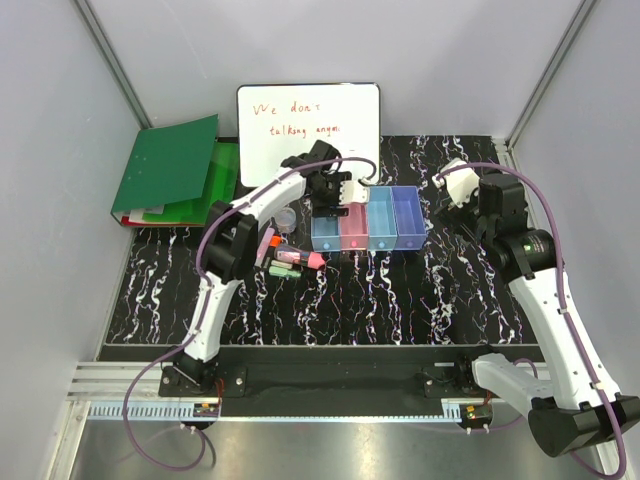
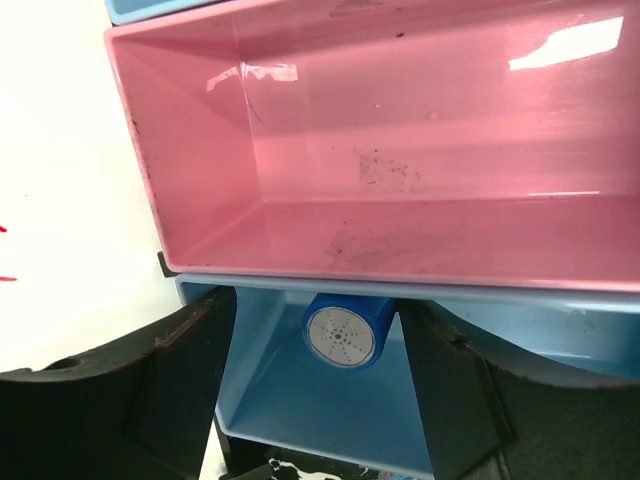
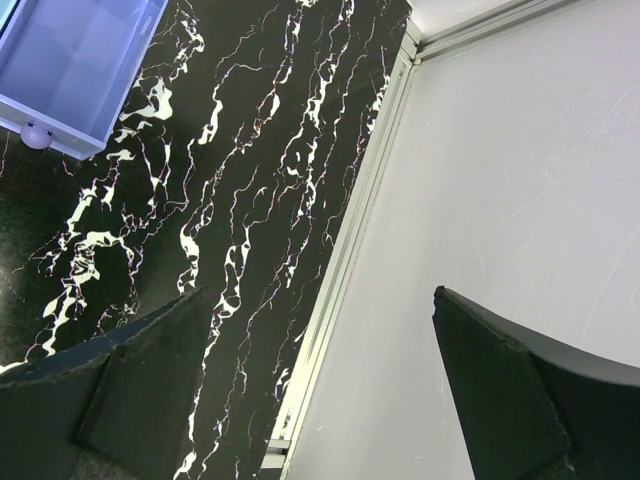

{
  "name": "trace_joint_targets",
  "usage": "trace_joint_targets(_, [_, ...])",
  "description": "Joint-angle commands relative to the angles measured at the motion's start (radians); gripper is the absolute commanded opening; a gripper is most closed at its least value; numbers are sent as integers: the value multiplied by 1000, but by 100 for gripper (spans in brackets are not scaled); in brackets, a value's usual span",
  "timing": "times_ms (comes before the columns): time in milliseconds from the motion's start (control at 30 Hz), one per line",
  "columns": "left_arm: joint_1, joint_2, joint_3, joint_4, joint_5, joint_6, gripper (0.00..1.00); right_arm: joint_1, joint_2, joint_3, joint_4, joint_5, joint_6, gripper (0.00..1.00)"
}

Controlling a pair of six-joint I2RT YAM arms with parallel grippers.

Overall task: Sort the stationery into containers
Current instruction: Place the stationery in the storage box, then pick up the stationery from the center of the board.

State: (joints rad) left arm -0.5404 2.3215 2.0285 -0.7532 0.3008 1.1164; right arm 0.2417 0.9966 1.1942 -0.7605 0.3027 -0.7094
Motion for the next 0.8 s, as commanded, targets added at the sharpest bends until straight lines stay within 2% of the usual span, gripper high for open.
trace_joint_targets(0, [-12,-93,-50,104,-63,-20,73,1,-23,22,15,-2,19,99])
trace_joint_targets(167, [-18,-125,-74,118,-75,-27,73,-4,-27,21,13,-14,27,99])
trace_joint_targets(433, [-18,-293,-137,117,-31,-73,75,-5,-38,31,-3,-10,30,99])
trace_joint_targets(600, [-4,-434,-284,100,-80,-44,84,-7,-44,35,-5,-11,27,99])
trace_joint_targets(767, [74,-455,-392,86,-130,-56,94,-7,-49,27,1,-30,28,99])
